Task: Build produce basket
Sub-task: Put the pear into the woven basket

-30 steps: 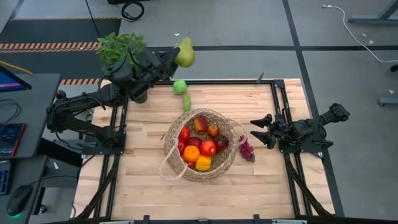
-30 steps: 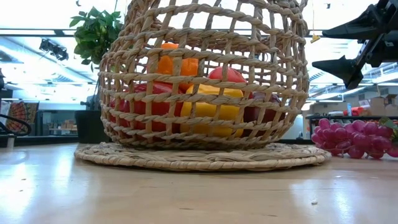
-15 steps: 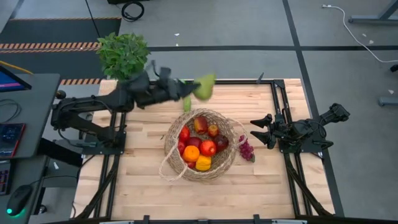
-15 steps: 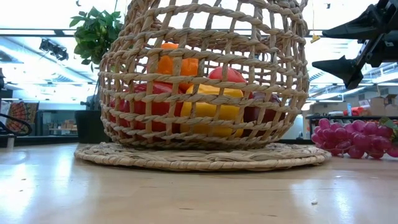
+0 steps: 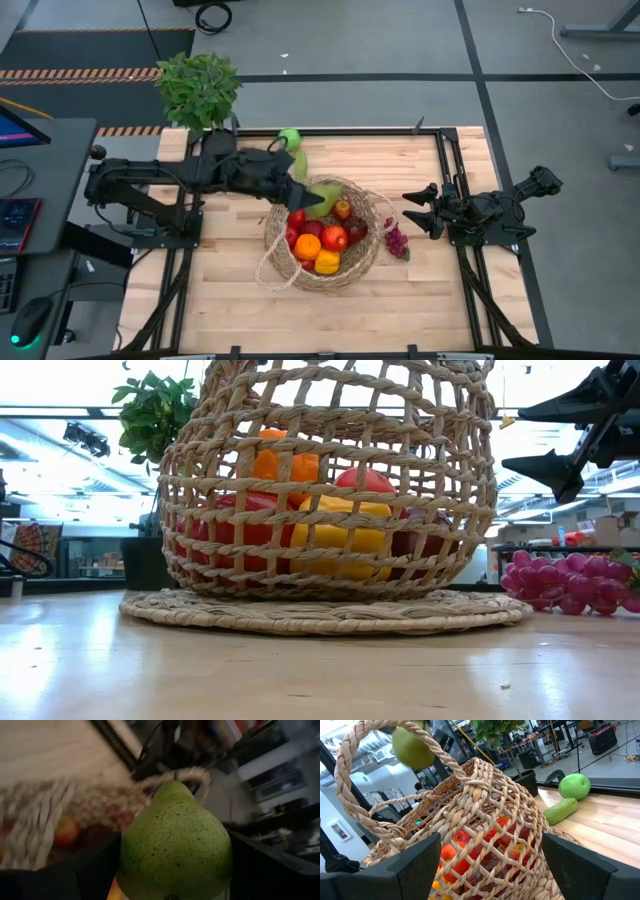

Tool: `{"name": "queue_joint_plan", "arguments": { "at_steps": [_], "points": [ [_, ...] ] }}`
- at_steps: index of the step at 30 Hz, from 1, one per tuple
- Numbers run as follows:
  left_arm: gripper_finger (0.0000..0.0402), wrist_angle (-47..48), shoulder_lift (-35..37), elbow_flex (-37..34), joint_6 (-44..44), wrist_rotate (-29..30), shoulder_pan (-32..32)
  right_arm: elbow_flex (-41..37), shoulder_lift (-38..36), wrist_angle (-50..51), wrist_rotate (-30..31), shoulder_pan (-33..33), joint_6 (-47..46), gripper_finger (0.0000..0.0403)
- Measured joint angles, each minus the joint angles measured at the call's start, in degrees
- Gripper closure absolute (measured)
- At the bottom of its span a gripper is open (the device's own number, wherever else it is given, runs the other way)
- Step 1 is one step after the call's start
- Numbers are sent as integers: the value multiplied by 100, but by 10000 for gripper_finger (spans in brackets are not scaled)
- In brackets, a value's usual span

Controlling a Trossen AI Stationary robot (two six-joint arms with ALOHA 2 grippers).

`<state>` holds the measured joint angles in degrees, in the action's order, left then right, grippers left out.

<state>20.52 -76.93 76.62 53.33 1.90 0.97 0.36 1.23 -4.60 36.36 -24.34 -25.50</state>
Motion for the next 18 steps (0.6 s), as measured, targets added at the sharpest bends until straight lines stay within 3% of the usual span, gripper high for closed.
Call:
{"name": "queue_joint_plan", "arguments": {
  "at_steps": [5, 9, 14, 18],
  "points": [
    [49, 404, -233, 341, 147, 5, 289, 0, 0, 1, 0, -2, 0, 54],
    [49, 1231, -891, 1552, -52, 312, 581, 1, -2, -55, 2, 0, 0, 54],
    [49, 3581, -2000, 3429, -399, 377, 737, 2, -2, -78, 0, 0, 0, 54],
    [49, 5069, -2709, 4301, -412, 631, 720, 2, -2, -90, 0, 0, -2, 54]
  ]
}}
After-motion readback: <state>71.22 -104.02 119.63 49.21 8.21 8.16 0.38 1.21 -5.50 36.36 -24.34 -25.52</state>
